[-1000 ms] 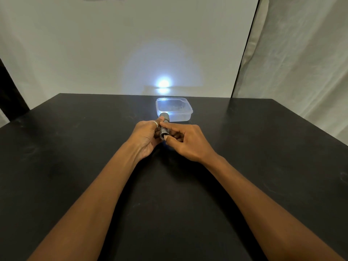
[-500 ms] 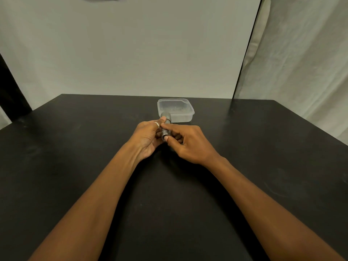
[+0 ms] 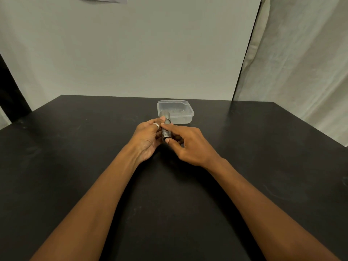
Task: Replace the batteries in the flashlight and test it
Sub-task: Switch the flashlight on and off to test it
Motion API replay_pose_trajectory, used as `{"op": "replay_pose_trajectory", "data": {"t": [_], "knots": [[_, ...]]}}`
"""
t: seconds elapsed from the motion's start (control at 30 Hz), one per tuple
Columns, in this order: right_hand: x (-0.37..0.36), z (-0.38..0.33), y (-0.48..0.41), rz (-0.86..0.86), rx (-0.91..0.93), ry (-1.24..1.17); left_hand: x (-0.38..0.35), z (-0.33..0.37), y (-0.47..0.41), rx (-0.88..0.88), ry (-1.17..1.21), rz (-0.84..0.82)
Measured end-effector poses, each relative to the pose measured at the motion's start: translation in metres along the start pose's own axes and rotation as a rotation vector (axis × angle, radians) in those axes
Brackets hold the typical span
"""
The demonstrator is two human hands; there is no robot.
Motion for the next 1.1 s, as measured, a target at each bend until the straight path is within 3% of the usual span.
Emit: {"op": "replay_pose_trajectory", "data": {"t": [0.53,1.1], "knots": [[-0.001,-0.009,0.002,-0.007,0.076,0.119,0.000,0.000,0.001,0.002,0.000,-0.035],[0.001,0.010,-0.002,0.114,-0.074,-0.041,0.000,-0.003,-0.001,0.012,-0.076,-0.007]]}}
Point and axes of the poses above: each hand's wrist, its own y-axis away from the middle knuckle, its own x-axis out of the back of the hand, z = x × y, the point moved 7 cm from there along -y, towards the middle knuckle, and after that the axes turned 5 degrees about z, right-handed, at the moved point
